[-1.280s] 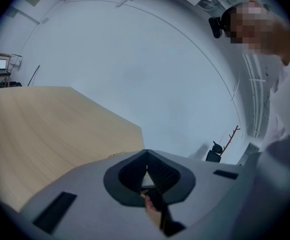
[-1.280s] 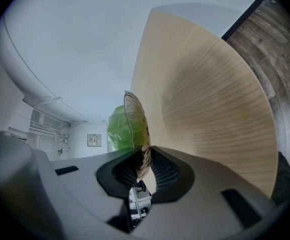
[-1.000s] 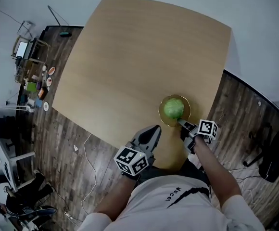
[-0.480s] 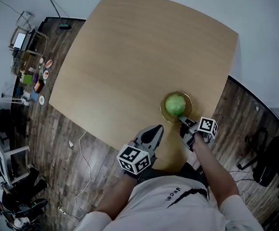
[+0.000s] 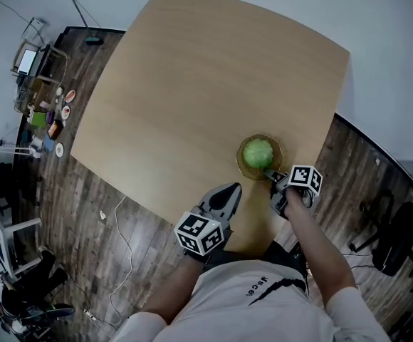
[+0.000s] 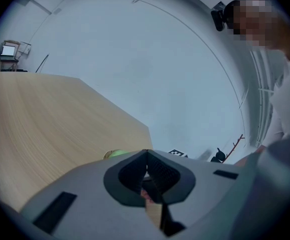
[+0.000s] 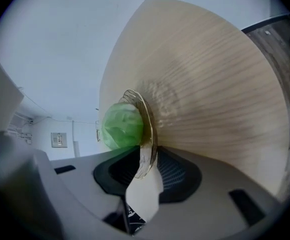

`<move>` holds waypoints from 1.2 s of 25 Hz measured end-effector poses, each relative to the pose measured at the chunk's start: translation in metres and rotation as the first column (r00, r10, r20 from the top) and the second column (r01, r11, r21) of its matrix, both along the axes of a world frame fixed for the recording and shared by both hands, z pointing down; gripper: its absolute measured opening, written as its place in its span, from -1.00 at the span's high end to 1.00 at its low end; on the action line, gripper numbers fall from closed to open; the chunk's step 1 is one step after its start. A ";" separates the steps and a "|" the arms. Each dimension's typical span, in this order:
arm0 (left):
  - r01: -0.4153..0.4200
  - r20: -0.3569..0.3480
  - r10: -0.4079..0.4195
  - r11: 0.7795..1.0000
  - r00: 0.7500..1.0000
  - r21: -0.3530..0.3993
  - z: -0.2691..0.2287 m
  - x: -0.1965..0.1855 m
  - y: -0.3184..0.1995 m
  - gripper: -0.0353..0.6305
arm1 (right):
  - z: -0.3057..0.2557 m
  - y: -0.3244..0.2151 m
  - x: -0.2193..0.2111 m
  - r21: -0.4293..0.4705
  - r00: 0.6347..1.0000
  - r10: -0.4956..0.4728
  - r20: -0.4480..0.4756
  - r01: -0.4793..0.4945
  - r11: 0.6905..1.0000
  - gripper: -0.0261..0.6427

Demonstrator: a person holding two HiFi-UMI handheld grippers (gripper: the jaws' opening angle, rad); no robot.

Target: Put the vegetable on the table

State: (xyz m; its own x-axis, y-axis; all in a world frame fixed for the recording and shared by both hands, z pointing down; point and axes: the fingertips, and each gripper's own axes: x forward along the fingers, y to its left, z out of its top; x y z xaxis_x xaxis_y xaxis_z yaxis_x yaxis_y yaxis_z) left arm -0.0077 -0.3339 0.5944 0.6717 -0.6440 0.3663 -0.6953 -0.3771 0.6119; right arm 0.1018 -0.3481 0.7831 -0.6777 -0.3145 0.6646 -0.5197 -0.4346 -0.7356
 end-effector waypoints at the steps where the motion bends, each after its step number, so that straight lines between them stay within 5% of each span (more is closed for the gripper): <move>1: 0.000 -0.002 0.000 1.000 1.000 0.001 -0.001 0.001 0.000 0.86 | 0.000 0.001 0.002 -0.012 1.000 -0.011 -0.014 0.010 1.000 0.61; 8: -0.002 0.007 0.002 1.000 1.000 0.006 -0.008 0.012 0.005 0.86 | -0.019 0.012 0.021 0.027 0.995 -0.067 -0.071 0.070 0.997 0.60; 16: 0.002 0.068 -0.002 1.000 0.998 0.003 -0.022 0.011 0.000 0.86 | -0.107 -0.005 -0.003 0.332 0.985 -0.154 -0.079 0.171 0.927 0.83; 23: 0.005 0.050 -0.008 0.999 0.999 0.052 -0.068 0.029 0.004 0.86 | -0.205 -0.001 -0.004 0.623 0.948 -0.200 -0.246 0.313 0.717 0.86; 30: -0.024 0.072 0.012 0.985 0.997 0.168 -0.137 0.038 0.004 0.85 | -0.305 0.009 -0.002 0.791 0.926 -0.135 -0.351 0.371 0.486 0.88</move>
